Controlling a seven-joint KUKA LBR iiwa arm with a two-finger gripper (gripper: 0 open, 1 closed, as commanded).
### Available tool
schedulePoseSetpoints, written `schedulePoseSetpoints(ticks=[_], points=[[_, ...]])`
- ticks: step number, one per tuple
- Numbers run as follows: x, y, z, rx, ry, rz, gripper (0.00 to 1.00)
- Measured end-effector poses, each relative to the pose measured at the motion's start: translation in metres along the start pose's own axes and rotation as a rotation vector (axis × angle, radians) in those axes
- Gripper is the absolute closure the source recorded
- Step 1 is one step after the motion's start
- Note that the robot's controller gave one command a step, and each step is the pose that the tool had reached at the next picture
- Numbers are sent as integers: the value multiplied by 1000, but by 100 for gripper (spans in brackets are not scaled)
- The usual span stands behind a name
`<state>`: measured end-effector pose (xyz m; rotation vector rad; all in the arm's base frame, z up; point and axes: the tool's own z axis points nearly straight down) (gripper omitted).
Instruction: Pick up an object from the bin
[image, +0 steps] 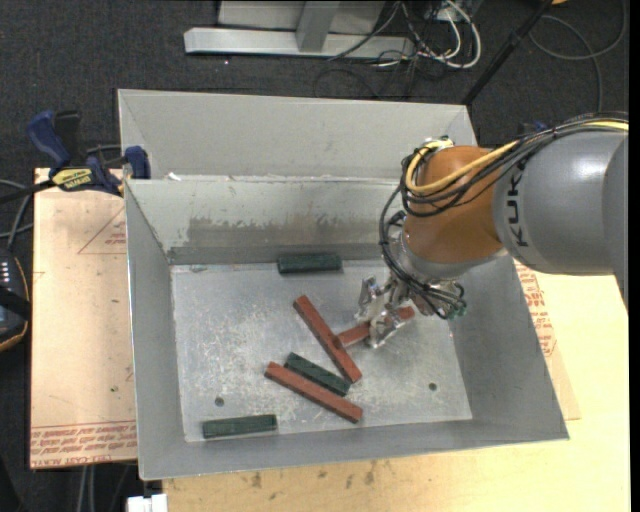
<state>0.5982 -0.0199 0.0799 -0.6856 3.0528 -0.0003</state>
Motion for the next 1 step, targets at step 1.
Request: schedulePoseSetpoints(ticks=[1], points=[[12, 13, -184, 2, 1, 28, 100]])
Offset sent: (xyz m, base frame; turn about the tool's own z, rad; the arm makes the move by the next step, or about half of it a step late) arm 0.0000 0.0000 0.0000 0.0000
